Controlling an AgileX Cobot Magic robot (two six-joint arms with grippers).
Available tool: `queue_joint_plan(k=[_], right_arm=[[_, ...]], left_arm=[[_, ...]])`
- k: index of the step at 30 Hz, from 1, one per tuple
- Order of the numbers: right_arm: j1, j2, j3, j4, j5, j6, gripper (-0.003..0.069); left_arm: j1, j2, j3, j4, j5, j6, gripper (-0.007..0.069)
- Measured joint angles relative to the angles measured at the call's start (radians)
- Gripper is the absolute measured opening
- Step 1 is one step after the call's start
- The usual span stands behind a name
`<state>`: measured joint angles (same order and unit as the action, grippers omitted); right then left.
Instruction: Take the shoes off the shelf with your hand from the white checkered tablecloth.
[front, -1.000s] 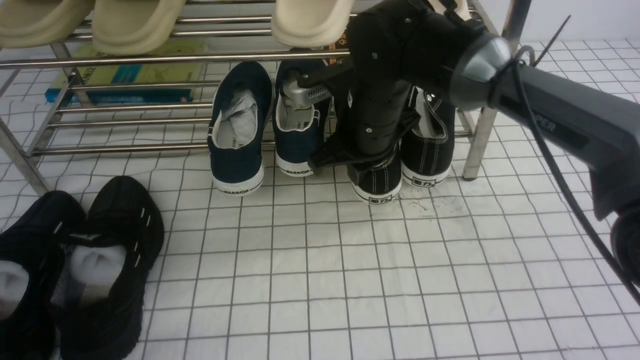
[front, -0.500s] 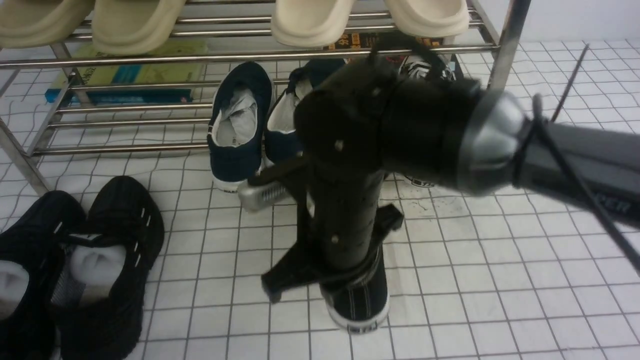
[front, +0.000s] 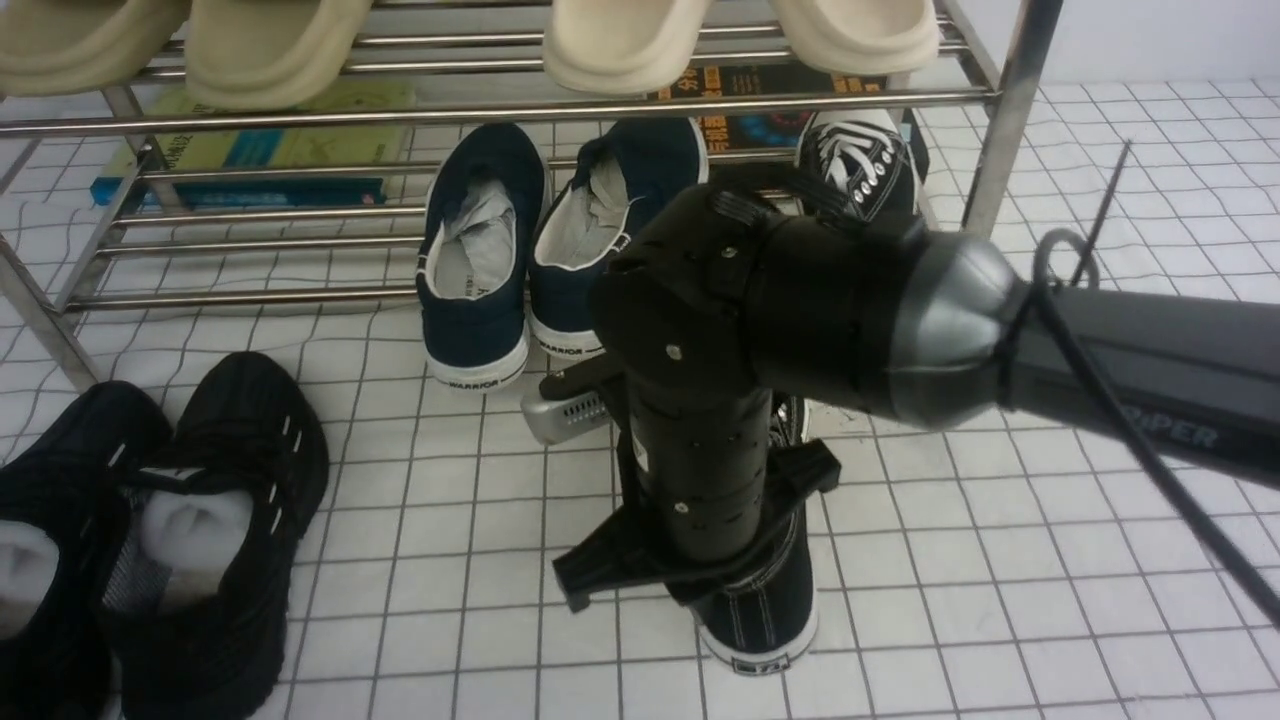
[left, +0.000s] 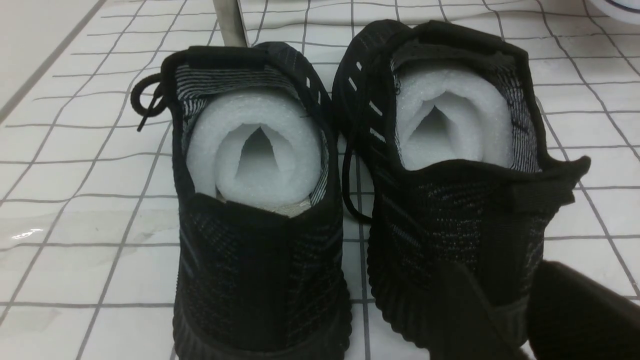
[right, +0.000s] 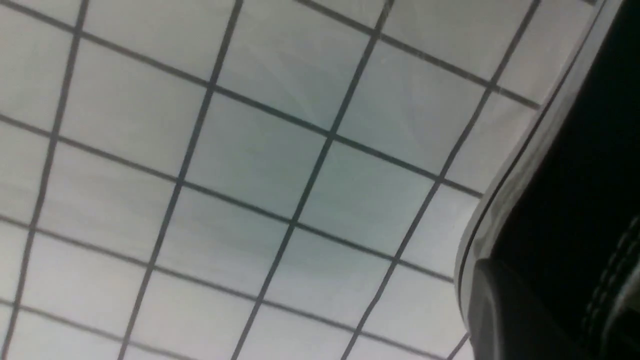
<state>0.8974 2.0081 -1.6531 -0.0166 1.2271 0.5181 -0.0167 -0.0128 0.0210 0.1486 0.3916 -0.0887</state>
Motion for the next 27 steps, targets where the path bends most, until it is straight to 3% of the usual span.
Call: queue_joint_plan(k=[3,5,8,13,20,27], right_arm=[[-0.012,0.028,0.0,-0.023,-0.022,0.015,0.0215],[-0.014,0.03,0.0,-0.026,-0.023,0.016,0.0266],[-0.03,0.019,-0.028,-0.03,-0.01,0.016,0.0439],[-0.092,-0.023,-0.13,-0.143,-0.006,0.016,0.058],[-0.195,-0.031,-0.191,-0.291,-0.013,0.016,0.057],[-0.289,0.005,-0.193,-0.352,-0.19,0.016,0.0479]], left_arm=[[0.0,0.0,0.0,0.0,0.0,0.0,0.0239],[0.0,0.0,0.0,0.0,0.0,0.0,0.0239],[0.0,0.0,0.0,0.0,0.0,0.0,0.0239],[0.0,0.0,0.0,0.0,0.0,0.0,0.0239],[0.0,0.0,0.0,0.0,0.0,0.0,0.0239],[0.0,0.0,0.0,0.0,0.0,0.0,0.0239]])
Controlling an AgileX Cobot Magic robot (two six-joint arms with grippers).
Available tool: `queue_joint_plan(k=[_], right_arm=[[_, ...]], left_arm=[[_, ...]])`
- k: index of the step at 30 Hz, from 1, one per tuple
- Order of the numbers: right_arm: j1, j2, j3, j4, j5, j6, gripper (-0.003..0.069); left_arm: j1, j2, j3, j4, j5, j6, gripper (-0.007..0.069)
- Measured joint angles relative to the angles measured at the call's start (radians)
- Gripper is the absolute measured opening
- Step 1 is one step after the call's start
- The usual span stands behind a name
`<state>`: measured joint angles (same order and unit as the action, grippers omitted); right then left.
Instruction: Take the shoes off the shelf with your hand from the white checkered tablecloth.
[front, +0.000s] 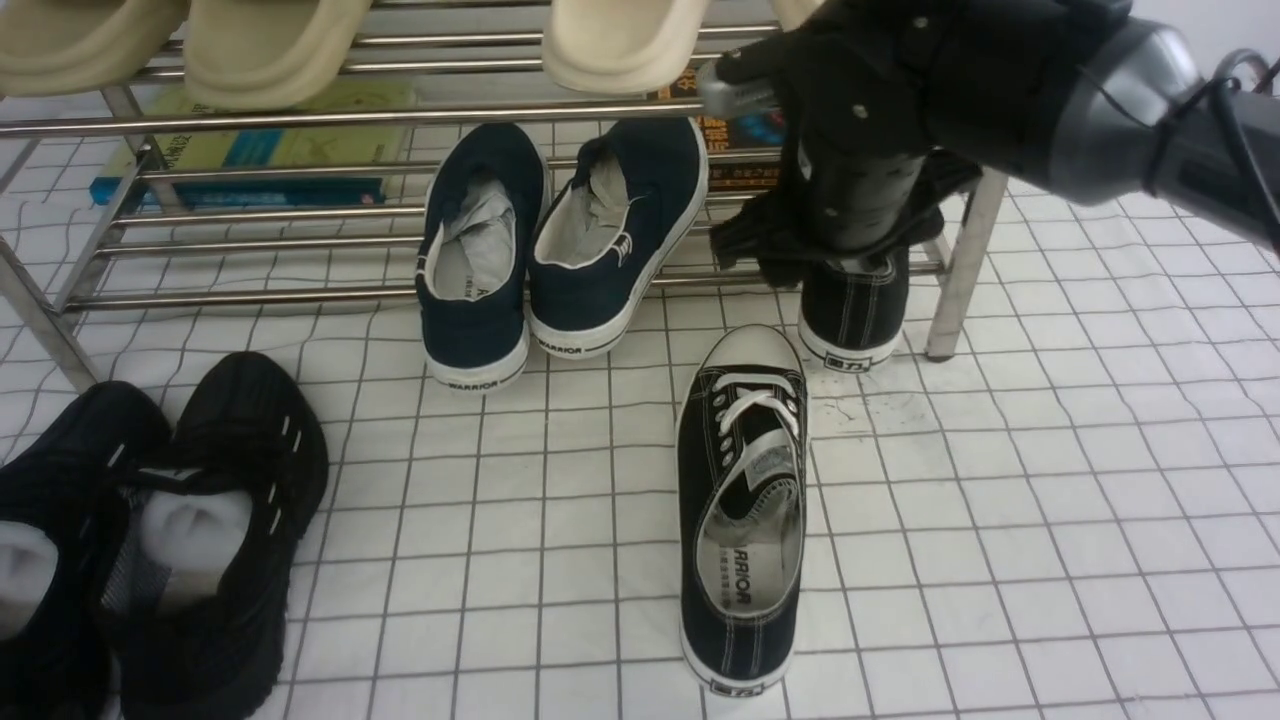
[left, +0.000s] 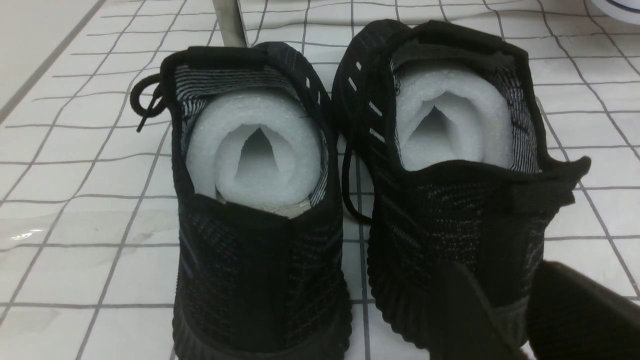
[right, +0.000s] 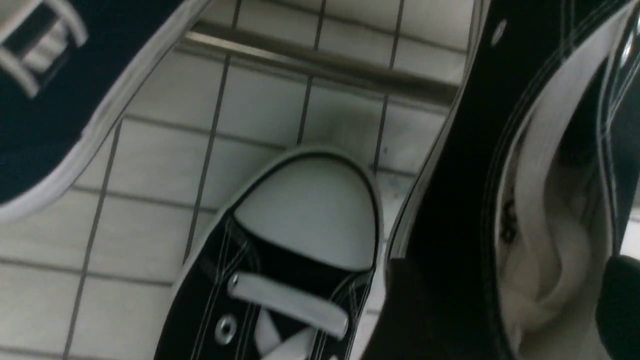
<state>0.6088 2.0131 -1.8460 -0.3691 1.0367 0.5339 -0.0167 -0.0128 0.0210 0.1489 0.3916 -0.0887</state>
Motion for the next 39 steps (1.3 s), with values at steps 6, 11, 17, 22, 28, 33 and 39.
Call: queue_joint_plan(k=[6,11,17,22,28,33,39], right_arm=[[-0.031,0.065,-0.002,-0.008,-0.048,-0.013,0.0403],[-0.031,0.082,-0.002,0.004,-0.055,-0.018,0.0308],[-0.03,0.061,-0.006,0.047,0.071,-0.073,0.0015],[-0.031,-0.029,0.011,0.115,0.195,-0.142,0.0006],[-0.028,-0.191,0.158,0.294,0.2,-0.169,0.0006],[-0.023,-0.248,0.34,0.316,0.187,-0.14,0.0006],[-0.025,-0.266,0.531,0.296,0.031,-0.081,0.0006]], left_arm=[[0.0,0.0,0.0,0.0,0.0,0.0,0.0239],[0.0,0.0,0.0,0.0,0.0,0.0,0.0239],[0.0,0.0,0.0,0.0,0.0,0.0,0.0239],[0.0,0.0,0.0,0.0,0.0,0.0,0.0239],[0.0,0.0,0.0,0.0,0.0,0.0,0.0239],[0.0,0.0,0.0,0.0,0.0,0.0,0.0239],[0.0,0.0,0.0,0.0,0.0,0.0,0.0239]])
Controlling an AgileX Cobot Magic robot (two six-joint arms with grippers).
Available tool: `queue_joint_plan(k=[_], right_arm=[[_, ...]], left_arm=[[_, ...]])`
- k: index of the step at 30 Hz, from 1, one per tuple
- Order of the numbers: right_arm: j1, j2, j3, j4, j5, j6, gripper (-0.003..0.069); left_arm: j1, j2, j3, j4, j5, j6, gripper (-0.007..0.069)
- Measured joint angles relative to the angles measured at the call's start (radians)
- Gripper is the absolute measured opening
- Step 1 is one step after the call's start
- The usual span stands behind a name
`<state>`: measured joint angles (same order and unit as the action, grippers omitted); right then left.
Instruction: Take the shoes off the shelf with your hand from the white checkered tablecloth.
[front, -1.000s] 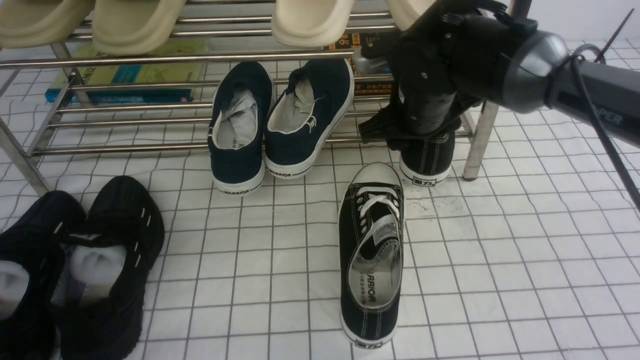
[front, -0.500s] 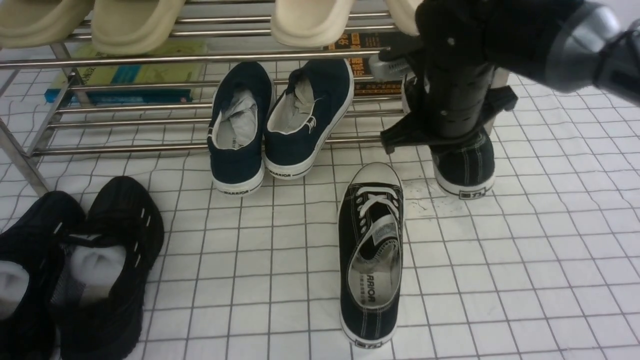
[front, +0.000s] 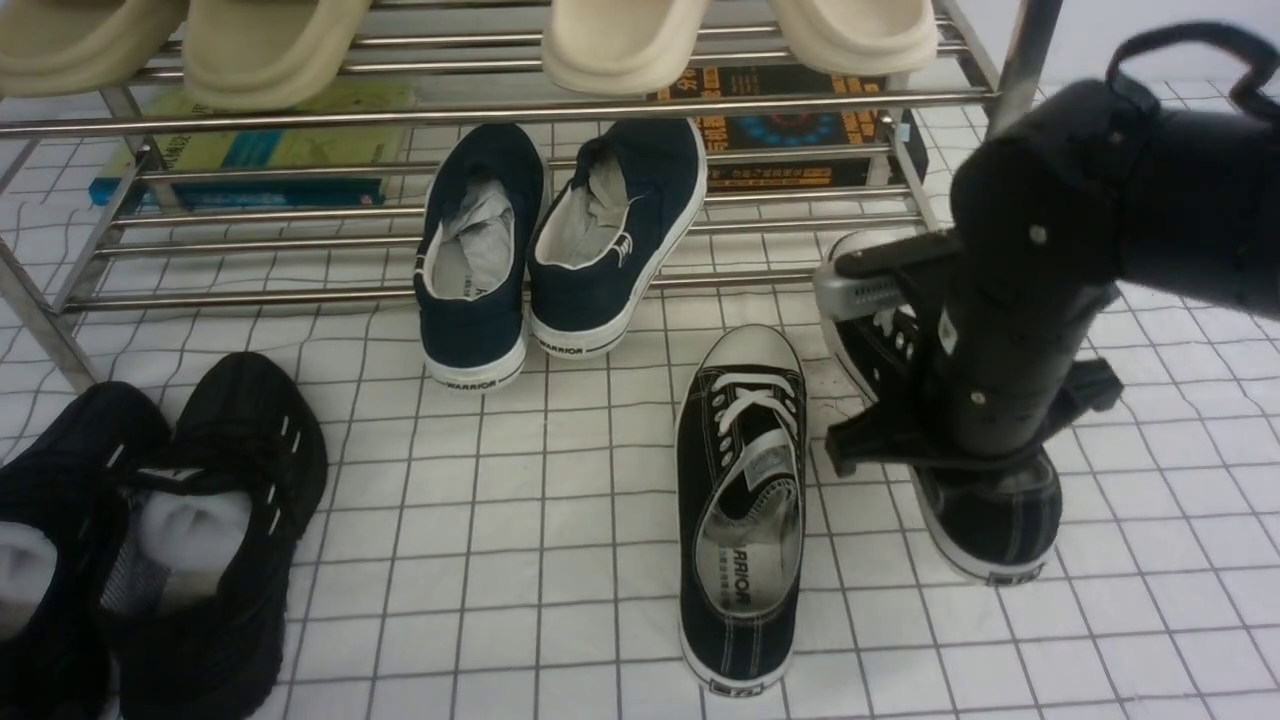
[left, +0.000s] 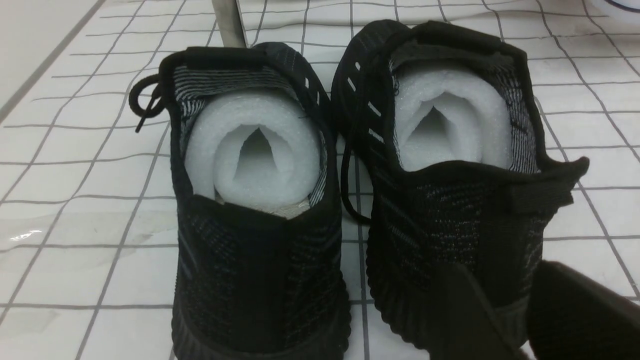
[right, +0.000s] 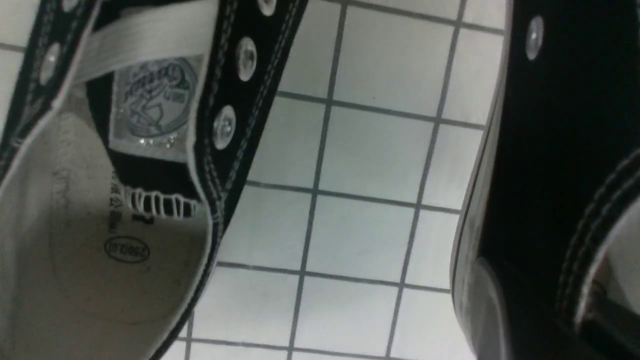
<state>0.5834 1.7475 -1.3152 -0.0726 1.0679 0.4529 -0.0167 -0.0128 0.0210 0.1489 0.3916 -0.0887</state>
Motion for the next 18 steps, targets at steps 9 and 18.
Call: queue_joint_plan(k=[9,18], right_arm=[[0.012,0.021,0.041,0.086,-0.026,0.006,0.001],[0.08,0.025,0.049,0.098,-0.022,0.087,0.0019]], left_arm=[[0.0,0.0,0.0,0.001,0.0,0.0,0.0239],[0.0,0.0,0.0,0.002,0.0,0.0,0.0239]])
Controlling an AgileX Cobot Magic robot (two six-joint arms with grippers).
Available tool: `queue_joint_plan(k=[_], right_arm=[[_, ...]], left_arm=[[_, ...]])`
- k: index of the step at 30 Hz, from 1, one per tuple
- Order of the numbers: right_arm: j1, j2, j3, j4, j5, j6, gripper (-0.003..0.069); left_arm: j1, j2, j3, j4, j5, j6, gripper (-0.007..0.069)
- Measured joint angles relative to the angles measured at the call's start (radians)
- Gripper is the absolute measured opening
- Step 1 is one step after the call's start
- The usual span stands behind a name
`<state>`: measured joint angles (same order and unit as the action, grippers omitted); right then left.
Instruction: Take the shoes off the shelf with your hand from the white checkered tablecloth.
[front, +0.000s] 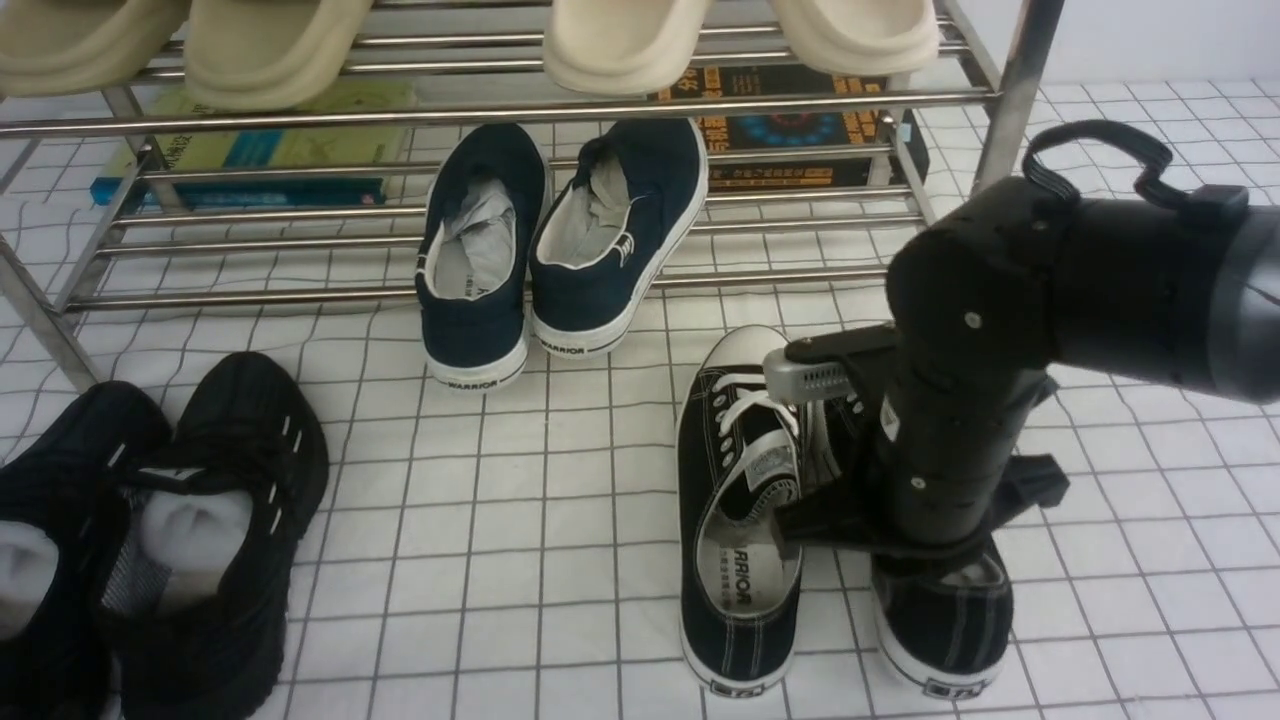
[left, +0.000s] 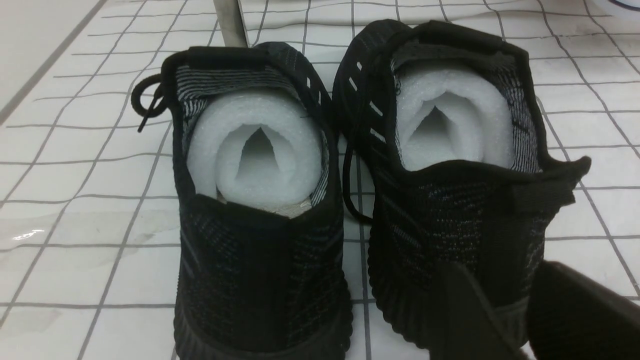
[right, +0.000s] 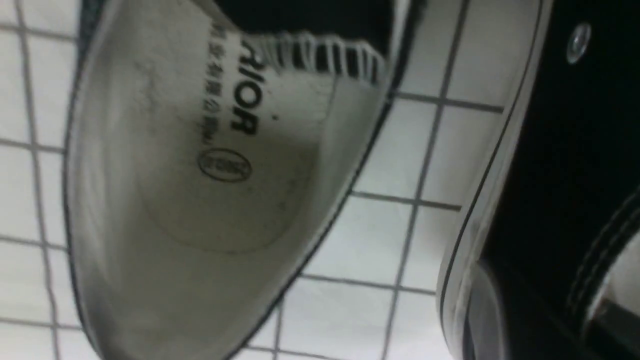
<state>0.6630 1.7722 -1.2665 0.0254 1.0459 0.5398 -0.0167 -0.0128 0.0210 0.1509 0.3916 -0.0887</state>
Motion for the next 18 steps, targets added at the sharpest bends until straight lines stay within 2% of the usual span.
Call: queue_joint_plan(k=[5,10,11,12,15,18], right_arm=[[0.0,0.002,0.001,-0.025,-0.08,0.073,0.0081],[-0.001,0.002,0.001,-0.018,-0.097,0.072,0.029],[-0.001,0.002,0.001,-0.017,-0.097,0.069,0.029],[-0.001,-0.006,0.0,-0.007,-0.086,0.036,0.0332],[-0.001,-0.035,-0.017,-0.01,-0.036,-0.019,0.0335],[0.0,-0.141,-0.058,-0.047,0.083,-0.103,0.0237]], left_arm=[[0.0,0.0,0.0,0.0,0.0,0.0,0.0239],[0.0,0.0,0.0,0.0,0.0,0.0,0.0239],[0.0,0.0,0.0,0.0,0.0,0.0,0.0239],[0.0,0.0,0.0,0.0,0.0,0.0,0.0239],[0.0,0.0,0.0,0.0,0.0,0.0,0.0239],[0.0,0.0,0.0,0.001,0.0,0.0,0.0239]])
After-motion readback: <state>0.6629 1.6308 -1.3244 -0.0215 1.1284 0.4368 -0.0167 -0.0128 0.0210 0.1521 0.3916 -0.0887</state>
